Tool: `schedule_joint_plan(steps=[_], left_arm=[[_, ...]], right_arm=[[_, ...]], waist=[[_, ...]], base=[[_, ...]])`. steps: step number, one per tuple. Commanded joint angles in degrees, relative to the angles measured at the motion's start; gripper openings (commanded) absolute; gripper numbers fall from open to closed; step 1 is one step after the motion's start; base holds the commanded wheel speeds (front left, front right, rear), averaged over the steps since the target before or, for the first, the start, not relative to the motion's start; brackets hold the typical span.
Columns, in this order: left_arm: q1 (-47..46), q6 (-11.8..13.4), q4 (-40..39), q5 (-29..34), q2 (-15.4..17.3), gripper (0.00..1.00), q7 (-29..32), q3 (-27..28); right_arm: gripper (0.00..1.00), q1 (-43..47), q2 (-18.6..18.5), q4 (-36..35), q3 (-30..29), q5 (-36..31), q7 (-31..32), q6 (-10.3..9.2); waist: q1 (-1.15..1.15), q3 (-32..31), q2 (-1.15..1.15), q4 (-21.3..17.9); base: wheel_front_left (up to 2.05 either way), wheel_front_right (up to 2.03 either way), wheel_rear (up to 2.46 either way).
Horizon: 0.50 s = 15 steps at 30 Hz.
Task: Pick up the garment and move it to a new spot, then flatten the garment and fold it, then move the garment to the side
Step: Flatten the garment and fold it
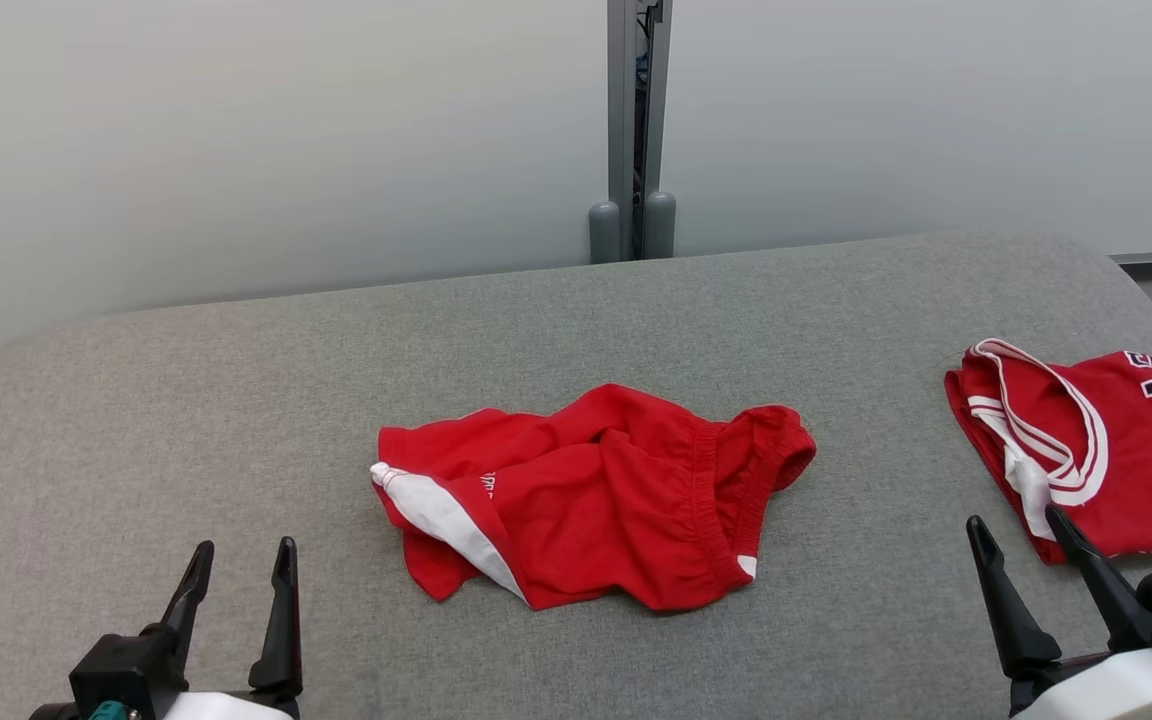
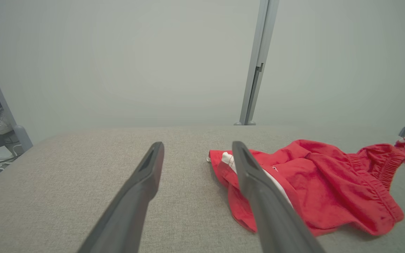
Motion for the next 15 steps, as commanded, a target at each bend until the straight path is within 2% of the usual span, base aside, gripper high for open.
schedule_joint_plan(steps=[1,15], left_arm=[[0.1,0.4,-0.2,0.6,0.2,1.00,0.1,0.0],[0.5,1.9,-0.7,0.5,0.4,1.00,1.0,-0.2]], right_arm=[[1.00,0.9,-0.2,-0.5,-0.2,-0.3,0.3,0.00],[1.00,0.7,0.4,-2.7,-1.1,-0.9,0.9,-0.01]], waist=[[0.00,-0.1,0.00,0.1],[0.00,-0.2,0.00,0.7]], base=[[0.00,0.00,0.00],[0.00,0.00,0.00]])
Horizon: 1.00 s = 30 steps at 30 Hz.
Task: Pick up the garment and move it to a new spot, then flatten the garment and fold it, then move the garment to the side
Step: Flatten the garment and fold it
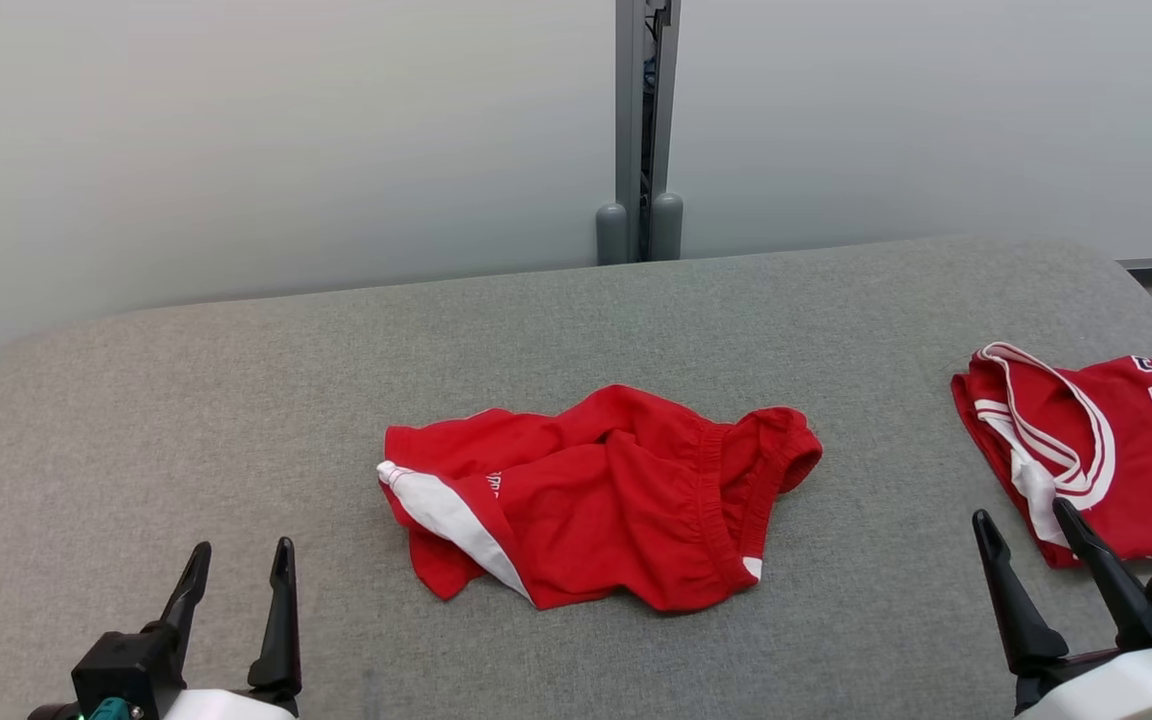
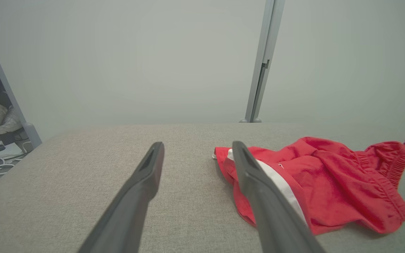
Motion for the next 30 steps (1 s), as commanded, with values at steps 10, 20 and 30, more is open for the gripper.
schedule_joint_plan(steps=[10,20,30], left_arm=[[-2.3,0.5,-0.9,0.6,0.1,1.00,-0.7,-0.1],[-8.3,-0.6,0.1,2.0,-0.7,1.00,-1.7,-1.8],[-13.1,-1.8,2.1,2.5,-2.4,1.00,-4.0,-2.0]], right_arm=[[1.00,-0.6,-0.2,0.3,1.3,0.1,0.6,0.00],[1.00,-4.9,-4.3,8.5,11.6,3.4,0.6,-0.01],[1.00,-11.8,-7.8,21.5,14.8,6.4,-1.1,0.00]], waist=[[0.00,1.6,0.00,3.5],[0.00,7.3,0.00,11.9],[0.00,10.2,0.00,18.2]], base=[[0.00,0.00,0.00],[0.00,0.00,0.00],[0.00,0.00,0.00]])
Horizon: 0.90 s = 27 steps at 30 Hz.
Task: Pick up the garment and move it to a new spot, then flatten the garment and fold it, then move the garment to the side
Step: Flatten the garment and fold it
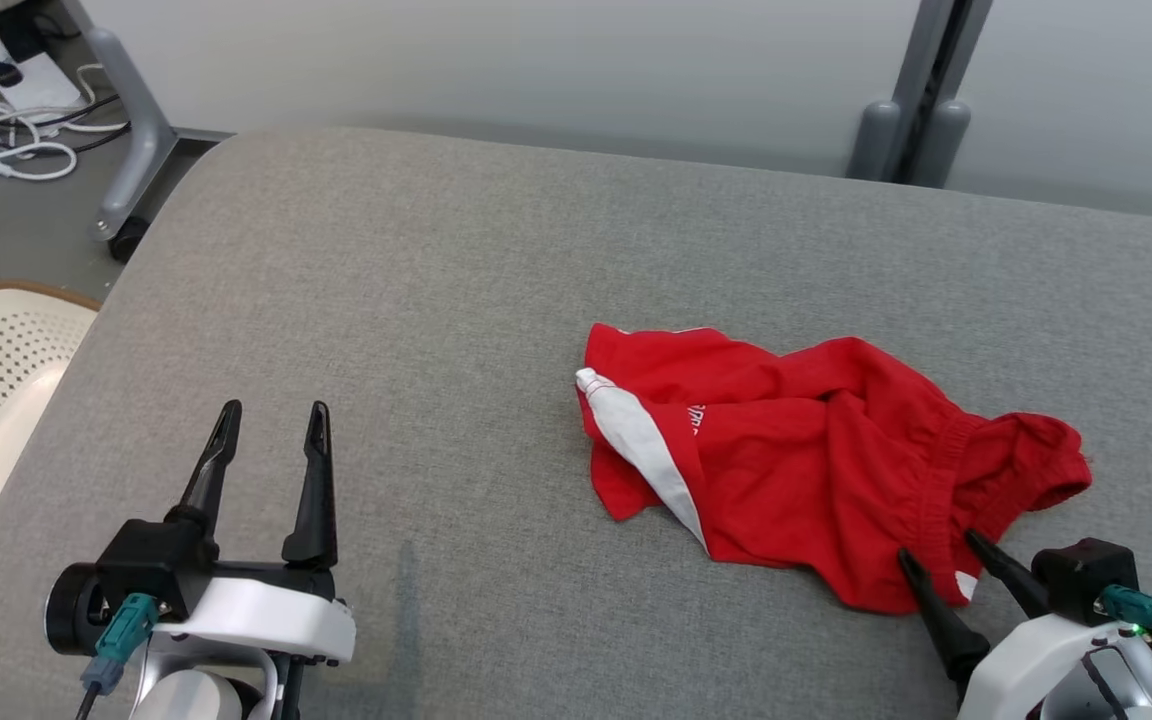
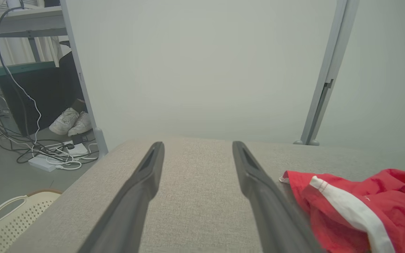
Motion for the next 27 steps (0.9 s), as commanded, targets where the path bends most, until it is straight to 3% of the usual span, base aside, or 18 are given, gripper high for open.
schedule_joint_plan(steps=[1,2,3,5,13,17,22,27], left_arm=[[-1.4,-0.3,0.3,0.5,-0.3,1.00,-0.4,0.2],[-1.6,-0.3,0.5,0.5,-0.4,1.00,-0.6,0.1],[-1.6,-0.2,0.6,0.5,-0.5,1.00,-0.6,0.2],[-1.4,-0.1,0.8,0.5,-0.6,1.00,-0.9,0.5],[-0.7,0.3,1.0,0.7,-0.8,1.00,-1.2,1.5],[-0.4,0.4,0.8,0.6,-0.6,1.00,-1.3,2.1],[-0.5,0.4,0.5,0.8,-0.4,1.00,-1.3,2.4],[-1.5,0.3,0.0,1.2,-1.0,1.00,-1.4,2.1]], right_arm=[[1.00,-1.3,-0.6,1.5,1.1,0.9,-0.4,0.01],[1.00,-1.9,-0.8,2.2,1.7,1.6,-0.8,0.01],[0.45,-2.4,-1.0,2.9,2.2,2.2,-1.1,0.00],[0.00,-2.9,-1.0,3.7,3.0,3.6,-1.6,0.00],[0.00,-4.2,-2.1,1.4,6.1,6.2,-5.9,0.01],[0.00,-4.3,-2.6,-3.4,6.3,6.1,-8.2,0.01],[0.00,-4.1,-2.7,-10.4,3.9,5.0,-9.9,0.01],[0.00,-5.6,-3.3,-10.7,1.4,5.3,-9.7,0.01]], waist=[[0.00,1.2,0.00,1.5],[0.00,1.3,0.00,1.7],[0.00,1.4,0.00,1.7],[0.00,1.5,0.00,1.7],[0.00,0.8,0.00,-0.2],[0.00,0.2,0.00,-1.5],[0.00,0.3,0.00,-2.9],[0.00,1.9,0.00,-2.8]], base=[[0.00,0.00,0.00],[0.00,0.00,0.00],[0.00,0.00,0.00],[0.00,0.00,0.00],[0.00,0.00,0.00],[0.00,0.00,0.00],[0.00,0.00,0.00],[0.00,0.00,0.00]])
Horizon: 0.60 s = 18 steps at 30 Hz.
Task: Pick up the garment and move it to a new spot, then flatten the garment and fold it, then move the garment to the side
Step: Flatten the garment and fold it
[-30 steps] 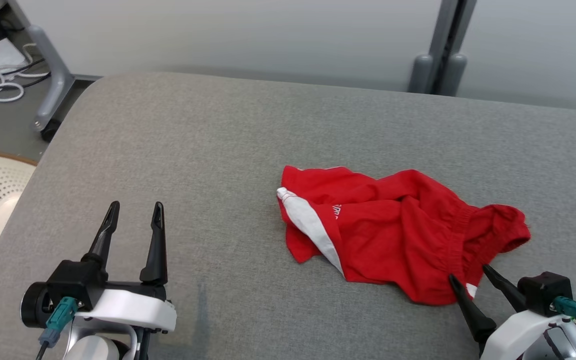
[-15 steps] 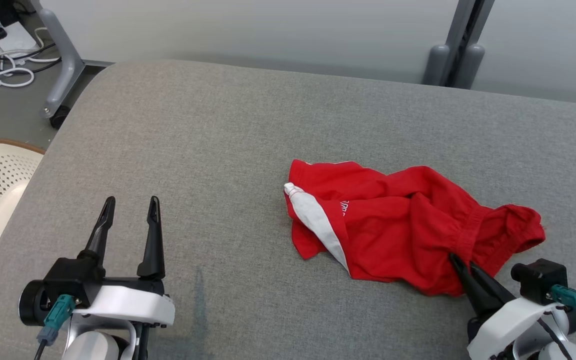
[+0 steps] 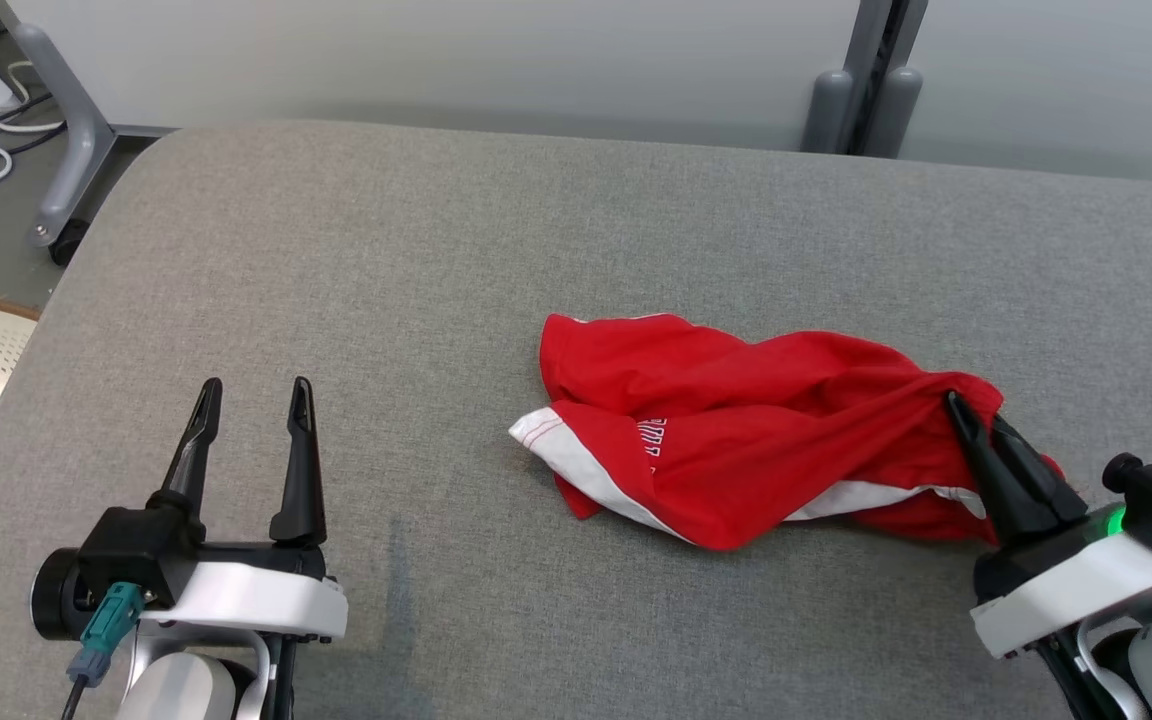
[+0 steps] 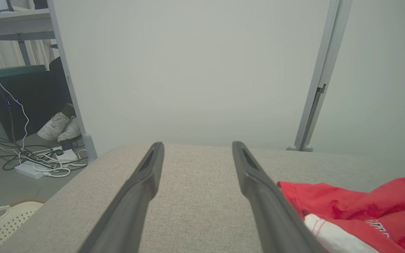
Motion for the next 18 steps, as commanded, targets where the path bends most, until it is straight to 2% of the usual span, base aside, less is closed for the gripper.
schedule_joint_plan(steps=[1,8,18], left_arm=[[-1.0,-0.2,-0.1,0.4,0.1,1.00,-0.2,0.0],[-3.8,-0.8,-0.1,1.2,-1.4,1.00,-0.2,-0.5],[-7.6,-2.7,0.7,3.4,-4.8,1.00,-0.3,-0.5]], right_arm=[[0.00,-1.0,-0.5,0.6,-0.4,0.4,0.1,0.01],[0.00,-8.4,-2.7,6.4,-0.9,3.4,0.2,0.01],[0.00,-21.0,-6.7,20.3,5.1,9.6,-0.2,0.01]], waist=[[0.00,0.7,0.00,0.3],[0.00,6.0,0.00,2.0],[0.00,11.2,0.00,4.3]], base=[[0.00,0.00,0.00],[0.00,0.00,0.00],[0.00,0.00,0.00]])
